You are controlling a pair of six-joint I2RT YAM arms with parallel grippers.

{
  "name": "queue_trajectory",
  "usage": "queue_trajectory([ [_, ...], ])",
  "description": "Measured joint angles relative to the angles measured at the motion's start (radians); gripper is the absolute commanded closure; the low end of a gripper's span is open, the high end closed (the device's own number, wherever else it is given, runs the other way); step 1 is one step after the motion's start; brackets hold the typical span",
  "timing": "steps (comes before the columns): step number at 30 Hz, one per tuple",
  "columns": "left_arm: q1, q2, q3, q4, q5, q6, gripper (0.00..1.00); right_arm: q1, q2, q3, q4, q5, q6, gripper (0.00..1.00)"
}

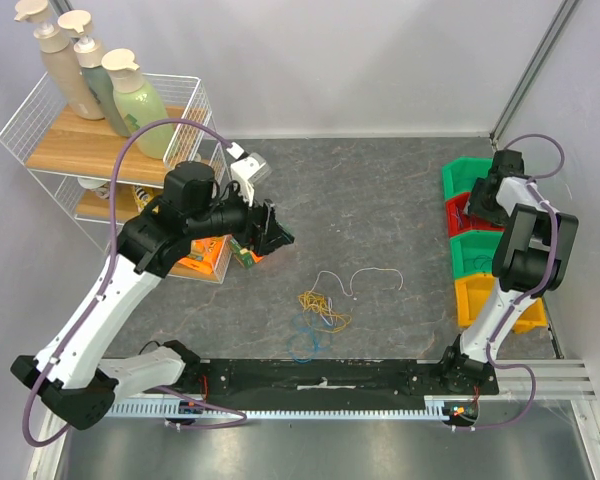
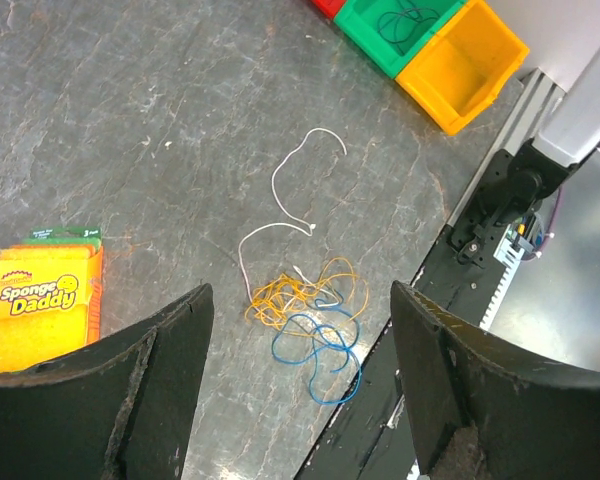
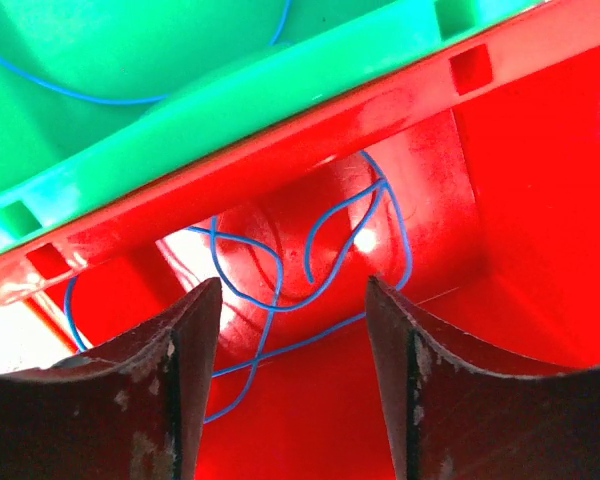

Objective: Untangle the cables

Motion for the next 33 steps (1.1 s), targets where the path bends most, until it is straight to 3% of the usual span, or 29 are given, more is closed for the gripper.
queue_trajectory([
  [15,0.037,0.148,0.093,-0.036,-0.002,-0.001,0.23,0.036,0.0,-0.112,0.14,0.014,-0.042,0.87],
  [23,0.07,0.194,0.114,-0.044,0.006,-0.001,0.23,0.07,-0.029,-0.166,0.201,-0.071,-0.201,0.96],
  [33,0.112,0.206,0.114,-0.043,0.033,-0.001,0.23,0.207,-0.068,-0.229,0.244,-0.208,-0.37,0.98],
])
